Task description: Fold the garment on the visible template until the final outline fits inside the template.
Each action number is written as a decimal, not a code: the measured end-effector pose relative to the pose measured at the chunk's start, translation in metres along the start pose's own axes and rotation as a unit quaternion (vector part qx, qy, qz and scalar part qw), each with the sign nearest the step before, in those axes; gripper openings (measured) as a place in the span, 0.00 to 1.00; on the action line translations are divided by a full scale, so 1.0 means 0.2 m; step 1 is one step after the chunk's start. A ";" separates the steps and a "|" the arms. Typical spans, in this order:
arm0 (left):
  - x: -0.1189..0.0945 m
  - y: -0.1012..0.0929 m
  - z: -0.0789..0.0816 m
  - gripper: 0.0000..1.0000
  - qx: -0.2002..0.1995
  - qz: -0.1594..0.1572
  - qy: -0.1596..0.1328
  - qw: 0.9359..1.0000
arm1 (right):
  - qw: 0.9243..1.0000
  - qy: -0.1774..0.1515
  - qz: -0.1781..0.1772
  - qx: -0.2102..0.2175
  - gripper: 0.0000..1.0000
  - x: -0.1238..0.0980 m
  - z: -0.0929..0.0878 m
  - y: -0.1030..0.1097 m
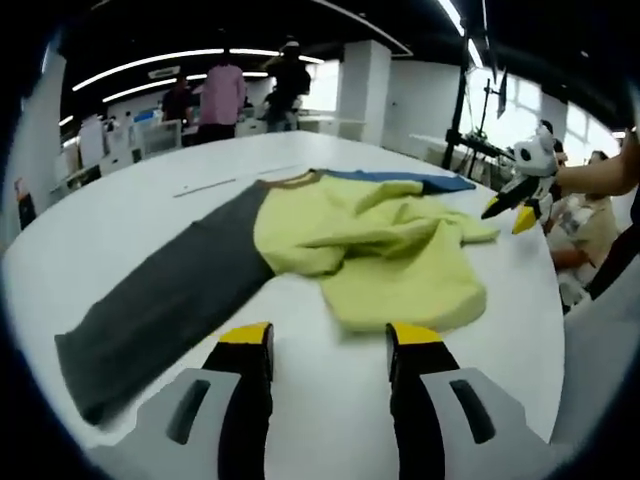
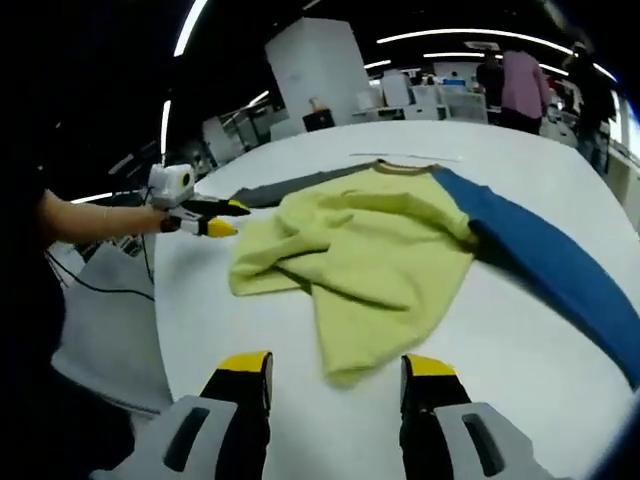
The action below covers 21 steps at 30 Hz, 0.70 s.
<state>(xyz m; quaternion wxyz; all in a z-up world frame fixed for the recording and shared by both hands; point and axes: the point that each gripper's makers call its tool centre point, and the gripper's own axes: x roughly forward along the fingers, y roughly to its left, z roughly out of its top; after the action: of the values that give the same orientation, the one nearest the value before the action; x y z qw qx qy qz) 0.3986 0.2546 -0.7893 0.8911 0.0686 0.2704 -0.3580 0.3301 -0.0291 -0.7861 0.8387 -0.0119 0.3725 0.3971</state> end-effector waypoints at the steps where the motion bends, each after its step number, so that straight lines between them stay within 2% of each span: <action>1: 0.00 0.00 -0.01 0.38 0.003 0.001 0.003 1.000 | 1.000 0.000 0.001 0.002 0.43 0.00 0.00 0.01; 6: 0.03 -0.03 -0.02 0.31 0.010 -0.005 0.014 1.000 | 1.000 0.005 -0.007 -0.003 0.35 0.02 -0.02 0.02; 15: 0.06 -0.06 0.00 0.23 0.000 -0.013 0.005 1.000 | 1.000 -0.009 -0.025 0.003 0.19 0.04 0.00 0.03; 21: 0.08 -0.10 0.03 0.20 -0.004 -0.020 -0.007 1.000 | 1.000 -0.010 -0.027 0.005 0.13 0.05 0.00 0.03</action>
<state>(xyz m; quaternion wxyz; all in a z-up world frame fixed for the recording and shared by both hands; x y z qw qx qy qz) 0.3962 0.2286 -0.7911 0.8859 0.0573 0.2671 -0.3749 0.3308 -0.0193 -0.7900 0.8530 -0.0138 0.3653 0.3724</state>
